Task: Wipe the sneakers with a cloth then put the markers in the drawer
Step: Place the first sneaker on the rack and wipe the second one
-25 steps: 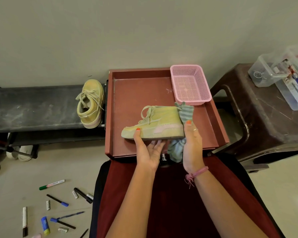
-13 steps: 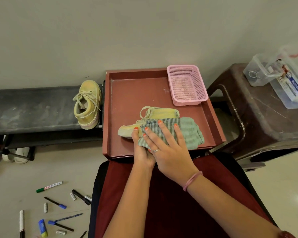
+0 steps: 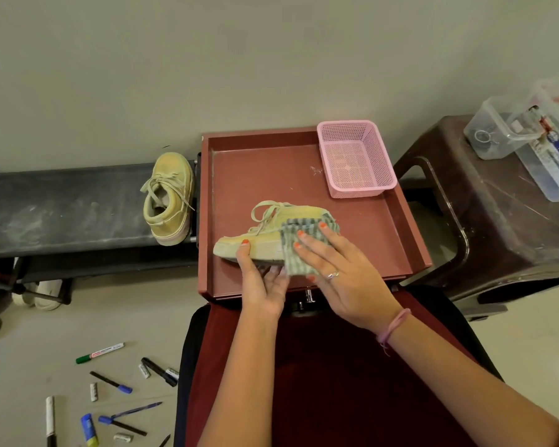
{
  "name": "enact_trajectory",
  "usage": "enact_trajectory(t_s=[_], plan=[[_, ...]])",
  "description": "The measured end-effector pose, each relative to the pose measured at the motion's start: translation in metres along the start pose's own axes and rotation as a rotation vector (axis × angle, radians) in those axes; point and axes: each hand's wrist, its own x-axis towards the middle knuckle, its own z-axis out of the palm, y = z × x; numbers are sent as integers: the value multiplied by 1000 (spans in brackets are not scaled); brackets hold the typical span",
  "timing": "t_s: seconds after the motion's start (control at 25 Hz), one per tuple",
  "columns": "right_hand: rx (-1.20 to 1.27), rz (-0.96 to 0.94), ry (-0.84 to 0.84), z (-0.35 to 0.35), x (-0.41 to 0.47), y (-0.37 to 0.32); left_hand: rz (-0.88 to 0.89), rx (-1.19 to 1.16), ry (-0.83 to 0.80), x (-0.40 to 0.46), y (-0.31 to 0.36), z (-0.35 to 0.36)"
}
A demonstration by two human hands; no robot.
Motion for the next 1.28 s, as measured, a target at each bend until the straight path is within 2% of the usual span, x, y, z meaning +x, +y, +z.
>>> enact_trajectory(t_s=[0.08, 0.12, 0.16, 0.2, 0.24, 0.28, 0.32, 0.36, 0.4, 0.44, 0.48, 0.52, 0.56, 0.64, 0.76, 0.84, 1.0, 1.04, 1.08, 1.16, 1.24, 1.28], plan=[[203, 134, 16, 1, 1, 3, -9, -21, -1, -1, 1, 3], [178, 143, 44, -1, 5, 3, -7, -22, -2, 1, 1, 3], [26, 110, 38, 0, 17, -4, -6, -21, -13, 2, 0, 2], [-144, 30, -74, 2, 28, -13, -10, -7, -40, 6, -1, 0], [-411, -97, -383, 13, 43, -38, -23, 8, -88, 6, -3, -1], [-433, -134, -600, 26, 36, -44, -31, 12, -133, 5, -6, -3], [-809, -279, -857, 43, 30, -47, -34, -3, -154, 4, -7, -6], [-922, -348, -972, 45, 29, -52, -37, -36, -159, 5, -7, -9], [-594, -161, -901, 40, 19, -54, -42, -66, -161, 6, -5, -11], [-217, -166, -730, 32, 7, -53, -42, -68, -145, 7, -2, -13], [-276, -185, -426, 28, 8, -38, -36, -52, -127, 7, 1, -13], [-237, -147, -53, 17, 6, -20, -29, -30, -101, 6, 5, -12], [-142, -86, 84, 10, -4, -16, -29, -22, -58, 7, 7, -11], [119, 50, 77, 10, -9, -16, 1, -29, 26, 5, 7, -8], [333, 318, 108, 17, 11, -34, -28, -10, 21, -4, 6, 0], [303, 430, 145, 12, 35, -34, -55, -14, 11, -6, 7, 1], [56, 645, -31, 10, 61, -20, -71, 20, -27, -5, -2, -2], [5, 659, -59, 11, 60, -20, -62, 33, -22, -4, -5, -4], [-67, 596, -69, 11, 56, -27, -53, 41, -11, -3, -5, -4], [-185, 378, -89, 16, 39, -46, -62, 71, 3, 3, -4, -7], [-179, 247, -64, 21, 19, -47, -70, 87, 7, 4, -4, -9], [-119, 256, -10, 21, 13, -42, -59, 80, -2, 3, -6, -8]])
